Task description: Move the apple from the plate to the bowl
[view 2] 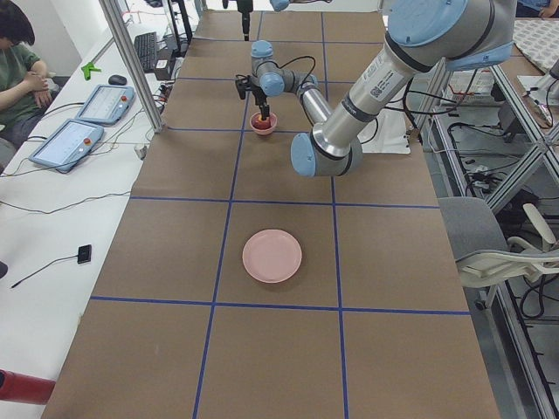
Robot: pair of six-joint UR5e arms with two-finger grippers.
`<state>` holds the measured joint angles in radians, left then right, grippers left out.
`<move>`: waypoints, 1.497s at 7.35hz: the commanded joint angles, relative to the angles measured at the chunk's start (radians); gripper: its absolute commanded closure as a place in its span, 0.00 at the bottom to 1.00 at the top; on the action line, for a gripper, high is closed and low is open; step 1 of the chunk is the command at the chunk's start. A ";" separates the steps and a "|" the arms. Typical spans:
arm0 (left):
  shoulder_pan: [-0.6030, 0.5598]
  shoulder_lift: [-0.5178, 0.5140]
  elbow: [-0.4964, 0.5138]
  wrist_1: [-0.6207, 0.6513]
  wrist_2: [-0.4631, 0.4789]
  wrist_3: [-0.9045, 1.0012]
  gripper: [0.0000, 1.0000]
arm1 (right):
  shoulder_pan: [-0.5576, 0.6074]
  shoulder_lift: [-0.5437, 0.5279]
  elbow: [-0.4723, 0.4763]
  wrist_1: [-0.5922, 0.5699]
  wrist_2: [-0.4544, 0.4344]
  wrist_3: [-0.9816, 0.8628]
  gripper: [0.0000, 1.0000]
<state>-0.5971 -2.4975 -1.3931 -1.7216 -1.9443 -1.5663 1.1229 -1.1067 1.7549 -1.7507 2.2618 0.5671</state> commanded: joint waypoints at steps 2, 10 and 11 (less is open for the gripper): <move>-0.065 0.223 -0.302 0.043 -0.001 0.218 0.02 | 0.024 -0.059 -0.025 0.162 -0.100 0.004 0.00; -0.655 0.621 -0.450 0.364 -0.156 1.271 0.02 | 0.377 -0.223 -0.273 0.289 0.122 -0.357 0.00; -0.714 0.670 -0.405 0.340 -0.220 1.351 0.02 | 0.406 -0.237 -0.300 0.283 0.134 -0.361 0.00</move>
<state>-1.2254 -1.8704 -1.8523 -1.3640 -2.0769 -0.3111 1.4895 -1.3255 1.4896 -1.4532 2.3814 0.2378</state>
